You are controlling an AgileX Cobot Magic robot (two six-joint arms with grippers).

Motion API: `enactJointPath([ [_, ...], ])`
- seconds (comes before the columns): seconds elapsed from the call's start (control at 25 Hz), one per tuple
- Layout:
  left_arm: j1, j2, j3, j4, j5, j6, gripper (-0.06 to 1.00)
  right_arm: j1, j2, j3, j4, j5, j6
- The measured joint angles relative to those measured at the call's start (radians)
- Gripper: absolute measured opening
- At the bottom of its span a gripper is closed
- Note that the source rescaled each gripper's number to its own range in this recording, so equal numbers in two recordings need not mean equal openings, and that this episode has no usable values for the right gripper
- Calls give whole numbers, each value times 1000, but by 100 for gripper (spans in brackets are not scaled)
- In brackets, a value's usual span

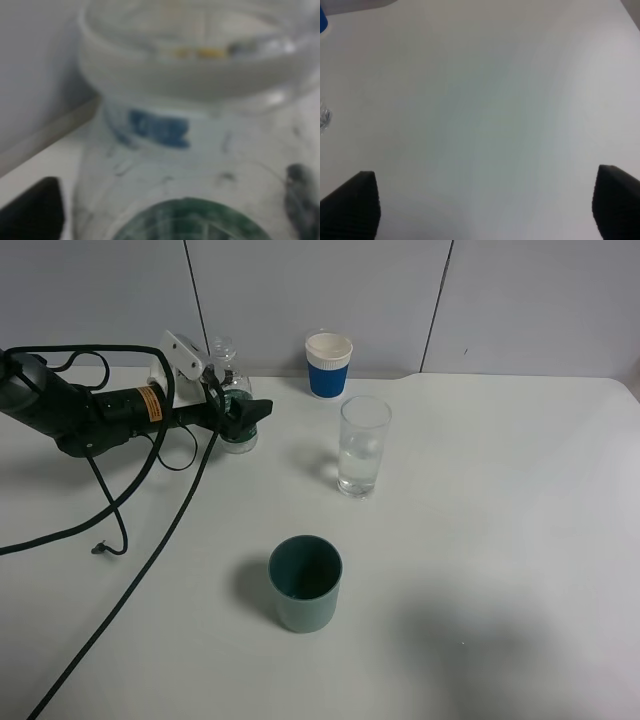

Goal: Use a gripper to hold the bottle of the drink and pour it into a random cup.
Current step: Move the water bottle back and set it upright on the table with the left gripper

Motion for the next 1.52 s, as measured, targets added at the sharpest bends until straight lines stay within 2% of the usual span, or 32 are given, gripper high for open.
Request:
enactJointPath([
  [0.12,0,0,0,-1,0,-3,97,0,0,0,0,0,0],
  [0.32,0,-30,0,4,15,-57,98,0,0,0,0,0,0],
  [0.48,0,-93,8,16,112,-173,98,0,0,0,0,0,0],
  [0.6,0,-164,54,15,170,-212,98,0,0,0,0,0,0],
  [0.88,0,-355,218,-64,251,-203,98,0,0,0,0,0,0],
  [1.12,0,-522,335,-121,362,-191,99,0,0,0,0,0,0],
  [1.32,0,-666,412,-192,504,-187,99,0,0,0,0,0,0],
  [1.52,0,-827,428,-245,751,-186,99,0,0,0,0,0,0],
])
